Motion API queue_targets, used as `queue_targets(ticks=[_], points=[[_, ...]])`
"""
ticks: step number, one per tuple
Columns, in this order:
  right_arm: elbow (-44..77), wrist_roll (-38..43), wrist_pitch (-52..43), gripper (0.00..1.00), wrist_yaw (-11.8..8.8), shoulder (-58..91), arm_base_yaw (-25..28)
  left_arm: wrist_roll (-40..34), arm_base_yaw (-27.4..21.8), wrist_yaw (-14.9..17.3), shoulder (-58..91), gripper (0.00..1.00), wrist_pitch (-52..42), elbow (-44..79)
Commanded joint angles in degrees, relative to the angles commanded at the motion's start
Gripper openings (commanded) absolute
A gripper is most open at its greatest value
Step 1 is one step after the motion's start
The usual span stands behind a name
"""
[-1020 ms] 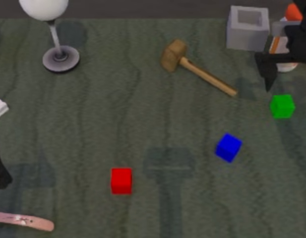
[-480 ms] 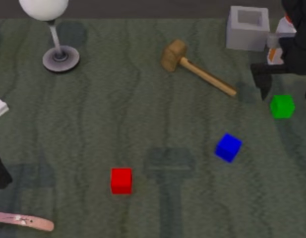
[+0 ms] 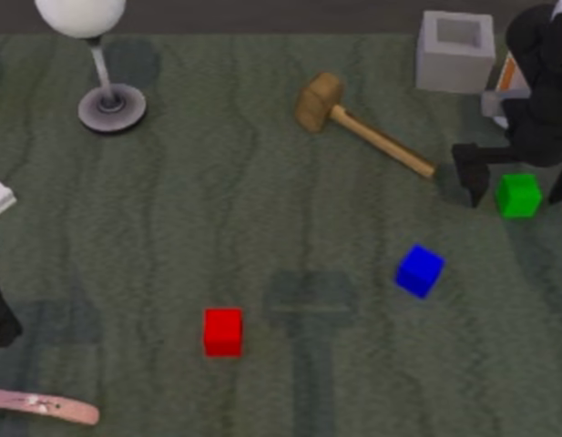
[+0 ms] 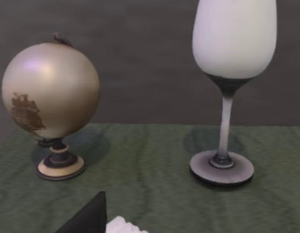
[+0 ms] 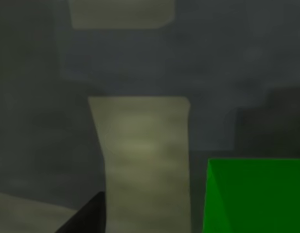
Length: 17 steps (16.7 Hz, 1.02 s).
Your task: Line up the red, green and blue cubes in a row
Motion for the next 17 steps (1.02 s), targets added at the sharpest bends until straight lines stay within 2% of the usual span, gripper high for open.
queue_targets(ticks=[1, 14, 17], points=[[0.0, 0.0, 0.0, 1.0, 0.0, 0.0, 0.0, 0.0, 0.0, 0.0, 0.0, 1.0, 0.0, 0.0], [0.0, 0.0, 0.0, 0.02, 0.0, 0.0, 0.0, 0.0, 0.0, 0.0, 0.0, 1.0, 0.0, 0.0], [0.0, 0.0, 0.0, 0.0, 0.0, 0.0, 0.0, 0.0, 0.0, 0.0, 0.0, 1.0, 0.0, 0.0]])
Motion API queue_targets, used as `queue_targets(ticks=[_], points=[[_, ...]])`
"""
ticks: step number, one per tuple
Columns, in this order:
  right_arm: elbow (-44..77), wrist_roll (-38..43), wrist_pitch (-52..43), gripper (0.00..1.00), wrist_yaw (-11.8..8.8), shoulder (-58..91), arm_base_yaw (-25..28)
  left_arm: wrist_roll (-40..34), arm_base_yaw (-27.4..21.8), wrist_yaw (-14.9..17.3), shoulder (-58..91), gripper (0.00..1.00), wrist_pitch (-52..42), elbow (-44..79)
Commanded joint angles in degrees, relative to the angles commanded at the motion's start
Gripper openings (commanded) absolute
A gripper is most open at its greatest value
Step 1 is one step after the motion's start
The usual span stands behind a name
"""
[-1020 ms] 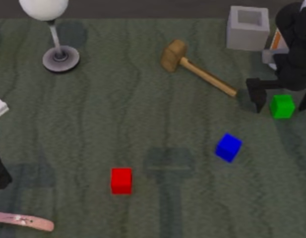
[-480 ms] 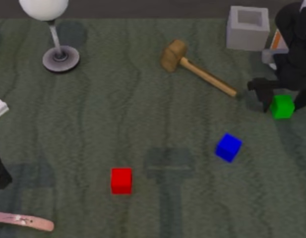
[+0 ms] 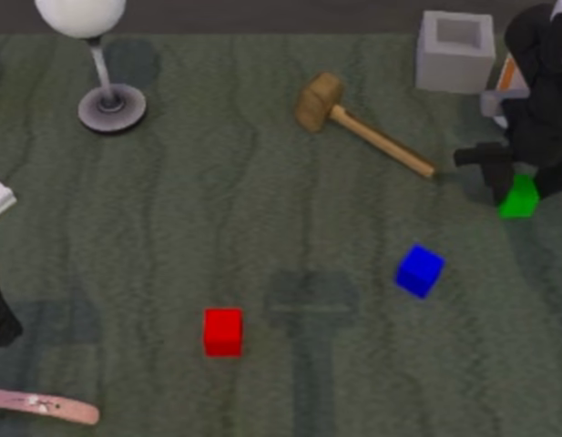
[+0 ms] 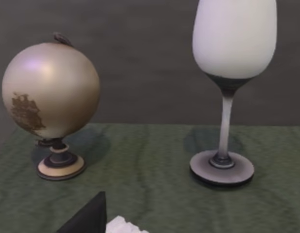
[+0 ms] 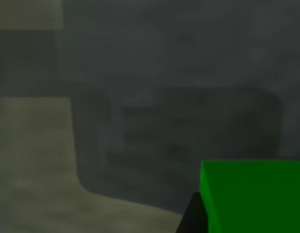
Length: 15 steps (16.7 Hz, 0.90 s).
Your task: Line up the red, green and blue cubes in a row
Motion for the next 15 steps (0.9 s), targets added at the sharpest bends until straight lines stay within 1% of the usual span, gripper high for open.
queue_targets(ticks=[8, 13, 15], points=[[1.2, -0.1, -1.2, 0.0, 0.1, -1.1, 0.0, 0.0, 0.0, 0.0, 0.0, 1.0, 0.0, 0.0], [8.6, -0.1, -11.7, 0.0, 0.0, -3.4, 0.2, 0.0, 0.0, 0.0, 0.0, 1.0, 0.0, 0.0], [10.5, -0.1, -13.9, 0.0, 0.0, -4.2, 0.3, 0.0, 0.0, 0.0, 0.0, 1.0, 0.0, 0.0]])
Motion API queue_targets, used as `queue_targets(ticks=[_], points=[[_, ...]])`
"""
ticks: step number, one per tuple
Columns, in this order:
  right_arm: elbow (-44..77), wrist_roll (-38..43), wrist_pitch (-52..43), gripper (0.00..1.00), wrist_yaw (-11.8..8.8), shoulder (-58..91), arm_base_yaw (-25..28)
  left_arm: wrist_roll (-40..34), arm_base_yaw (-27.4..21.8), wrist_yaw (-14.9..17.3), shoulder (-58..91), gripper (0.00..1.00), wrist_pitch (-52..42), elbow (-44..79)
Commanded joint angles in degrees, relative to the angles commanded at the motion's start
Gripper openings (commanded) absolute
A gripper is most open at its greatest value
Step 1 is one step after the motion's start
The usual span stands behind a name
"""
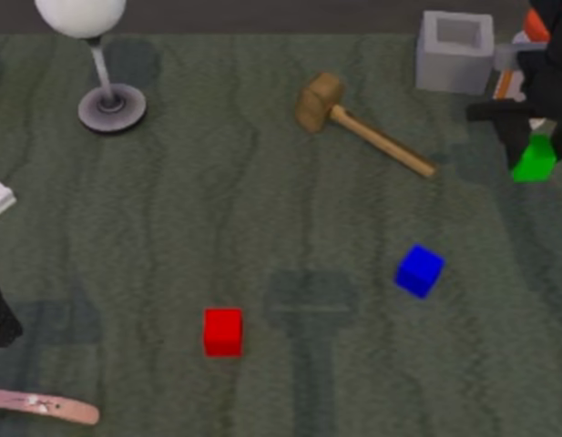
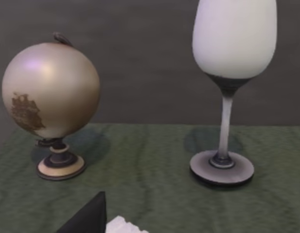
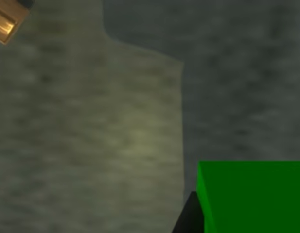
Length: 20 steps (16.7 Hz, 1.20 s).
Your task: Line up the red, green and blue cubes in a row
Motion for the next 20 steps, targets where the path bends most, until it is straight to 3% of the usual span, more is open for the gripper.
queue_targets(ticks=[5, 8, 17, 20], points=[[0.0, 0.2, 0.0, 0.0, 0.0, 0.1, -0.2, 0.0, 0.0, 0.0, 0.0, 1.0, 0.0, 0.0], [-0.9, 4.0, 0.0, 0.0, 0.0, -0.7, 3.7, 0.0, 0.0, 0.0, 0.0, 1.0, 0.0, 0.0], [-10.7, 36.0, 1.2, 0.0, 0.1, -8.5, 33.2, 0.0, 0.0, 0.0, 0.0, 1.0, 0.0, 0.0], [-13.4, 42.4, 1.9, 0.0, 0.2, -11.1, 39.6, 0.0, 0.0, 0.0, 0.0, 1.0, 0.0, 0.0]])
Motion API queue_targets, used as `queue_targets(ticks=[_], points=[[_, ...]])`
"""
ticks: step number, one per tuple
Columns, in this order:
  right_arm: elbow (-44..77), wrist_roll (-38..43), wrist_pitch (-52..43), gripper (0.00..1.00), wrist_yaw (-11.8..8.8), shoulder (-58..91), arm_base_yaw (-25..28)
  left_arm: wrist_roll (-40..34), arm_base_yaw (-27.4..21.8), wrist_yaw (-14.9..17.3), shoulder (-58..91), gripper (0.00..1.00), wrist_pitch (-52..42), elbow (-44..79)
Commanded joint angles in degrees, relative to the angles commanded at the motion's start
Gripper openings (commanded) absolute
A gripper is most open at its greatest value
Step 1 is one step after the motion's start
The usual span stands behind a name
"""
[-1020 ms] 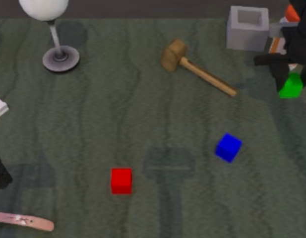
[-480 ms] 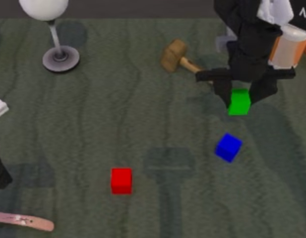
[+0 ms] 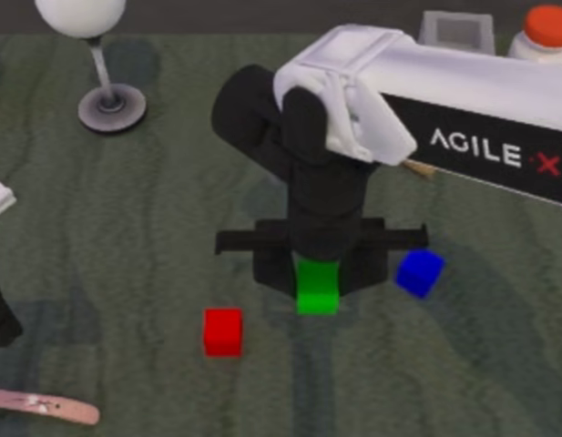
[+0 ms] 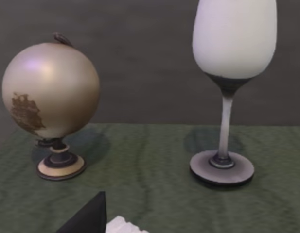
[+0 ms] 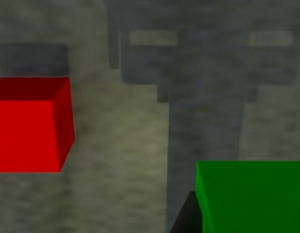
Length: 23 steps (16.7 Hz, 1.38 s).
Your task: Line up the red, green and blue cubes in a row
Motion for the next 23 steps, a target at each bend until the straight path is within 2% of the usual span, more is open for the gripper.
queue_targets(ticks=[7, 13, 18, 23], points=[[-1.3, 1.2, 1.2, 0.0, 0.0, -0.3, 1.2, 0.0, 0.0, 0.0, 0.0, 1.0, 0.0, 0.0], [-9.7, 1.4, 13.1, 0.0, 0.1, 2.6, 1.3, 0.0, 0.0, 0.0, 0.0, 1.0, 0.0, 0.0], [-11.0, 1.5, 14.5, 0.0, 0.1, 3.2, 1.4, 0.0, 0.0, 0.0, 0.0, 1.0, 0.0, 0.0], [-11.0, 1.5, 14.5, 0.38, 0.1, 3.2, 1.4, 0.0, 0.0, 0.0, 0.0, 1.0, 0.0, 0.0]])
